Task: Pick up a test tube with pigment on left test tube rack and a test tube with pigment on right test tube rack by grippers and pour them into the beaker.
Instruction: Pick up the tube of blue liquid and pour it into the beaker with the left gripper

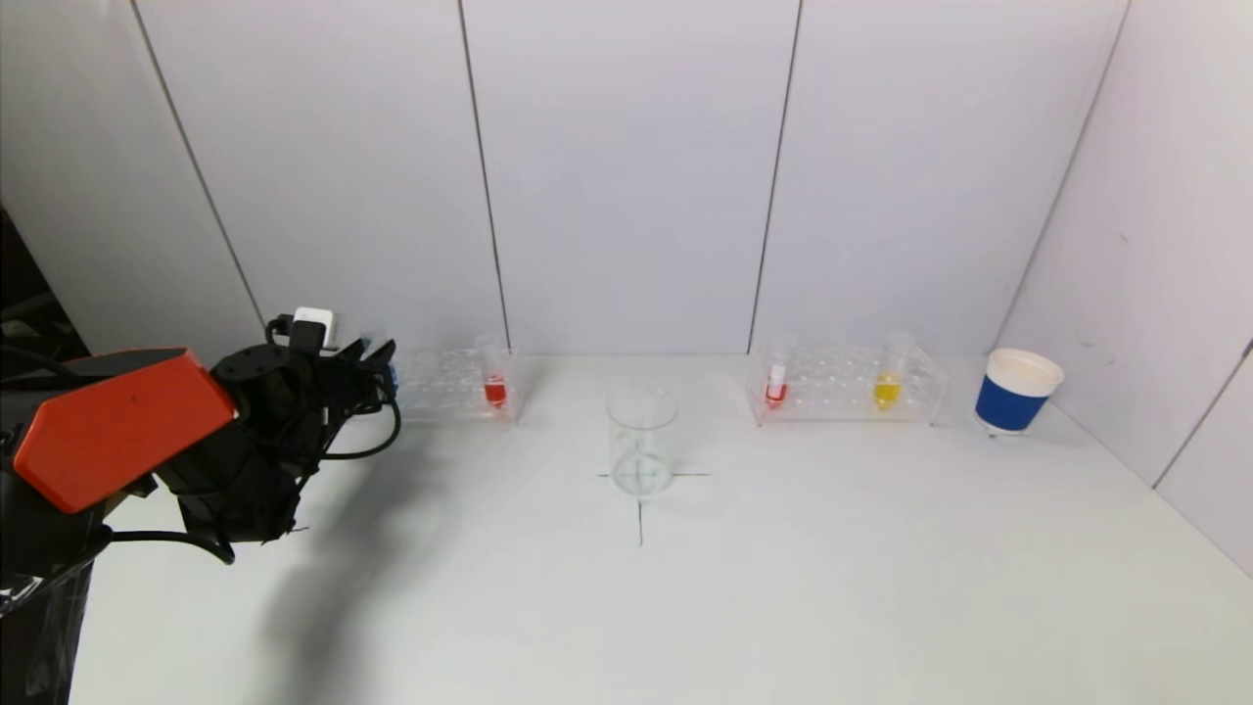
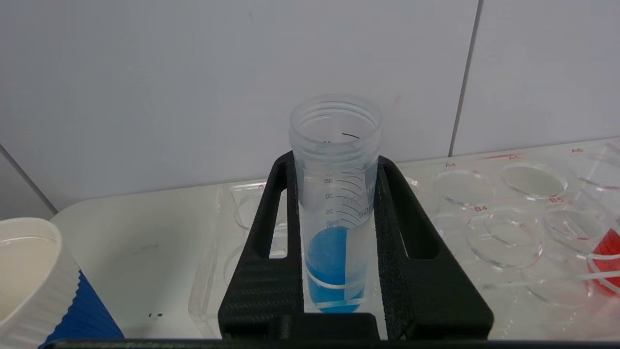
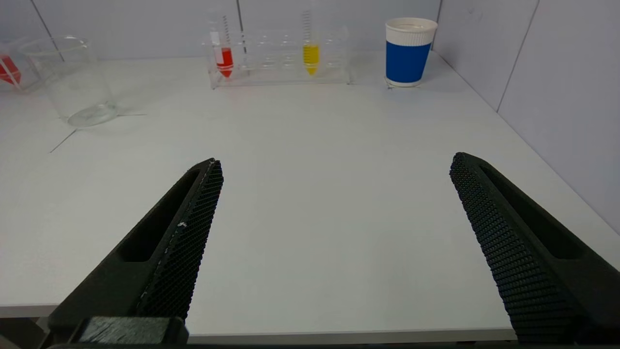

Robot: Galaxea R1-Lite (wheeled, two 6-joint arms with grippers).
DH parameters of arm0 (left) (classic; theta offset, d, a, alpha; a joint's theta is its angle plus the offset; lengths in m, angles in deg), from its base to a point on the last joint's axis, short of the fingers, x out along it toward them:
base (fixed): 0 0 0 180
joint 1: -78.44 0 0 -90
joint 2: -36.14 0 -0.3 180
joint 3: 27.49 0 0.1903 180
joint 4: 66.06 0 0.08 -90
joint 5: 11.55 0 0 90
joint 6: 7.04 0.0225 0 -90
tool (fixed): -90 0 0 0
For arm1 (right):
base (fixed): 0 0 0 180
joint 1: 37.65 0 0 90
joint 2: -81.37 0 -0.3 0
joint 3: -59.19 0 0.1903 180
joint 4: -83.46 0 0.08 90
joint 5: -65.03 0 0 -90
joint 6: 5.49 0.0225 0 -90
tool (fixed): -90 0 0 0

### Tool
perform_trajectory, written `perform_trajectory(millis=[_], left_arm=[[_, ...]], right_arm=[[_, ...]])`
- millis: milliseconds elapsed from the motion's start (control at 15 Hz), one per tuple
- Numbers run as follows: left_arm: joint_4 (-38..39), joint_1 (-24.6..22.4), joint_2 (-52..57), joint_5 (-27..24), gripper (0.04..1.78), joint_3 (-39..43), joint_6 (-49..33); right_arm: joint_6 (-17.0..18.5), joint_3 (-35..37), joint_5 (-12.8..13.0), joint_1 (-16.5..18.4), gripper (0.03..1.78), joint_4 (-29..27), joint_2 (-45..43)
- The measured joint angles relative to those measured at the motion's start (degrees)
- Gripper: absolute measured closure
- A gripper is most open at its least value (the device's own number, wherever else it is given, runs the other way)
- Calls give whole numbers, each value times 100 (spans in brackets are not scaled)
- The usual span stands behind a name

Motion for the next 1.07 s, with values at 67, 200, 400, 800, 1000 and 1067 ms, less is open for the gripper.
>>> perform_trajectory(millis=[67, 200, 400, 800, 1000, 1067], left_arm=[[-28, 0, 69, 2, 137, 0, -1], [-232, 6, 245, 11, 137, -28, 0], [-551, 4, 584, 21, 137, -96, 0], [-1812, 80, 1641, 16, 137, -511, 0], [-2776, 361, 2291, -20, 137, -817, 5], [-3165, 512, 2494, -28, 137, -935, 5]], right_arm=[[-2, 0, 1, 0, 10, 0, 0], [0, 0, 1, 0, 10, 0, 0], [-2, 0, 1, 0, 10, 0, 0], [-2, 0, 1, 0, 10, 0, 0], [-2, 0, 0, 0, 10, 0, 0], [-2, 0, 1, 0, 10, 0, 0]])
